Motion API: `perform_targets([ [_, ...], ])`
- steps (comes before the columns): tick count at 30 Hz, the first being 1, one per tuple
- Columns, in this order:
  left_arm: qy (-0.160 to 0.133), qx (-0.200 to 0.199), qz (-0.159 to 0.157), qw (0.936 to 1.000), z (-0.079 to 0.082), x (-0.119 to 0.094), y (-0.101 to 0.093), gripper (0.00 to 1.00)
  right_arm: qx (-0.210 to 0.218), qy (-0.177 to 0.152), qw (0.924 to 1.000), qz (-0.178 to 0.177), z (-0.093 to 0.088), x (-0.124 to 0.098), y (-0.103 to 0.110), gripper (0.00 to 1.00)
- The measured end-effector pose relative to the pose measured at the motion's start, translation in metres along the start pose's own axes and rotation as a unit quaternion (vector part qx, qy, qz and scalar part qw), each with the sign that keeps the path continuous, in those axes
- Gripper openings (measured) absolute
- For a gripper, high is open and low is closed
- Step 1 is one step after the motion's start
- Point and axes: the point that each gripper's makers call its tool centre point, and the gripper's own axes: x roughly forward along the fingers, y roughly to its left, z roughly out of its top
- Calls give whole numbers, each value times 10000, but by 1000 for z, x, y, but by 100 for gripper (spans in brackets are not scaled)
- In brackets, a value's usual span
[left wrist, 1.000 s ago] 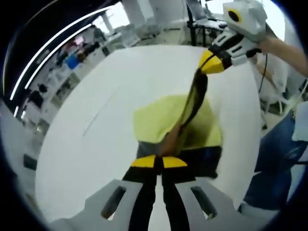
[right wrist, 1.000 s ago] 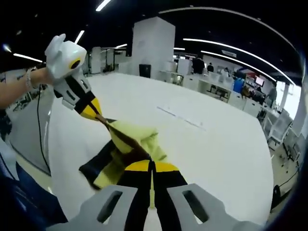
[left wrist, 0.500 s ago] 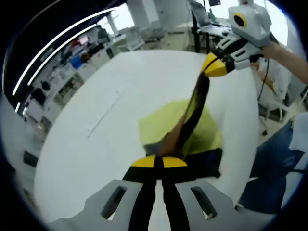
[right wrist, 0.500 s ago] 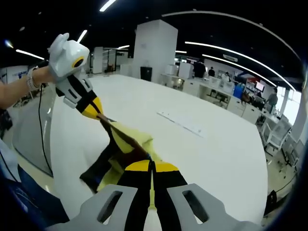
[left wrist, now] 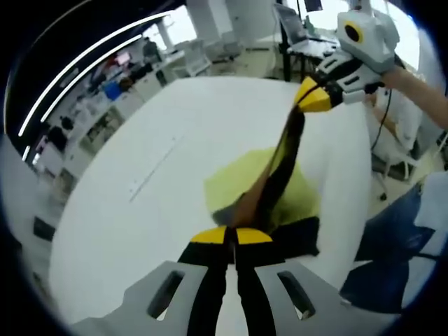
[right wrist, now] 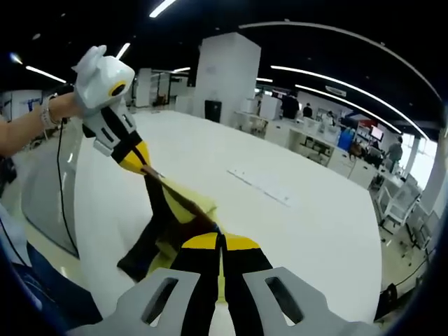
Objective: Fold the garment on the visible template until the final outline fits inside the template.
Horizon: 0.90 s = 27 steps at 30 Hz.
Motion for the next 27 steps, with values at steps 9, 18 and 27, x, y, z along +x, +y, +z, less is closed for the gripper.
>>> perform_targets([
  [9,-7,26,53,10000,5,-11,3,0,1,-21,10000,52,4,-2,3,1],
  [18,-12,47,48,10000,11,-18,4,0,-61,-92,9999,37,13,-8,1,1],
  [27,-29,97,78,9999,20,-29,6,0,-135,-158,9998,35,24,-17,-1,1],
])
